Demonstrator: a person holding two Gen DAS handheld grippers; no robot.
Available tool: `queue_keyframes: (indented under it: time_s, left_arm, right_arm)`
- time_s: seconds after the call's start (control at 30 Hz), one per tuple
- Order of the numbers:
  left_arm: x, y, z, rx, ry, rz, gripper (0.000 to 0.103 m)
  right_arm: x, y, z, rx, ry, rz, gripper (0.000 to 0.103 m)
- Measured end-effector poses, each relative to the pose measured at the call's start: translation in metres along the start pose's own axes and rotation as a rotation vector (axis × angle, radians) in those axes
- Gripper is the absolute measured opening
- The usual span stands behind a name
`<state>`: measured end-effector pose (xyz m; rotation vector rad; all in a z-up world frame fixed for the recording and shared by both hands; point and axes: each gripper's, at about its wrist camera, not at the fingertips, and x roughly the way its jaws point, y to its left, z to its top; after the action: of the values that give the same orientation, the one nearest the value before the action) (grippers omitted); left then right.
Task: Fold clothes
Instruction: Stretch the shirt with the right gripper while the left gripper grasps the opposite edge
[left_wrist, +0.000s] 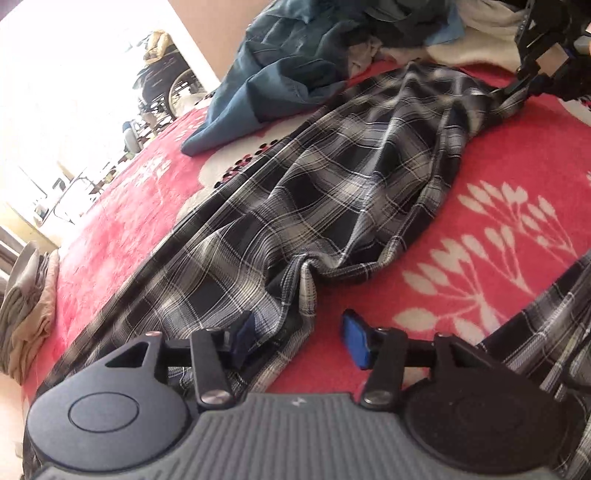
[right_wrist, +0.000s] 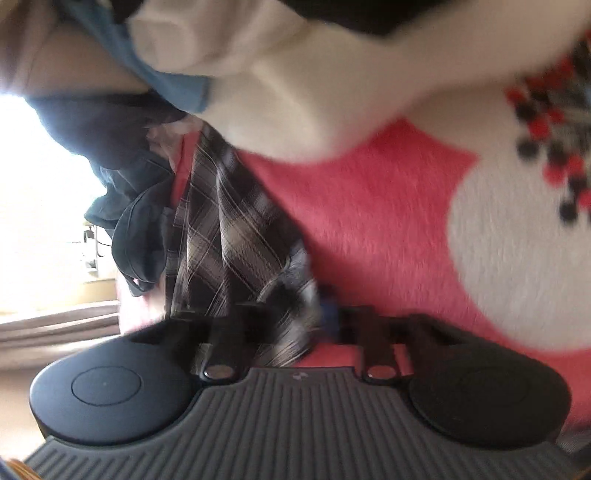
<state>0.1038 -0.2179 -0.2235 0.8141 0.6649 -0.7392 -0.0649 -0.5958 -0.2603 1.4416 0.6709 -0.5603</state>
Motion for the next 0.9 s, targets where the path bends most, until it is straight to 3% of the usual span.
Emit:
queue_keyframes:
  time_s: [0.07,0.2,0.33,0.53,0.7,0.8,0.9]
  left_arm:
    - [-0.001,0.001,0.0,0.001,0.001,-0.009,0.053]
    - [-0.003,0.0,-0.002,0.038,-0.001,-0.026,0.033]
    - [-0.006,-0.005,-0.004,0.111,-0.007,-0.033,0.019]
    - [-0.005,-0.005,-0.01,0.121,-0.022,-0.038,0.001]
    - [-0.021,0.01,-0.009,0.091,-0.083,-0.062,0.001]
    - [-0.041,0.025,-0.005,0.069,-0.121,-0.109,0.001]
    - [-0.041,0.031,-0.009,0.052,-0.103,-0.182,0.001]
  right_arm:
    - [-0.011,0.01,0.006,-0.089,-0.041,-0.005,0.004]
    - [-0.032,0.052,0.017,-0.363,-0.122,-0.039,0.004]
    - [-0.042,0.074,0.029,-0.5,-0.146,-0.097,0.004]
    - [-0.03,0.053,0.028,-0.509,-0.073,-0.201,0.004]
    - [-0.038,0.049,0.026,-0.488,-0.093,-0.186,0.004]
    - [-0.057,0.062,0.026,-0.515,-0.124,-0.145,0.004]
    - [-0.061,0.065,0.025,-0.582,-0.132,-0.185,0.004]
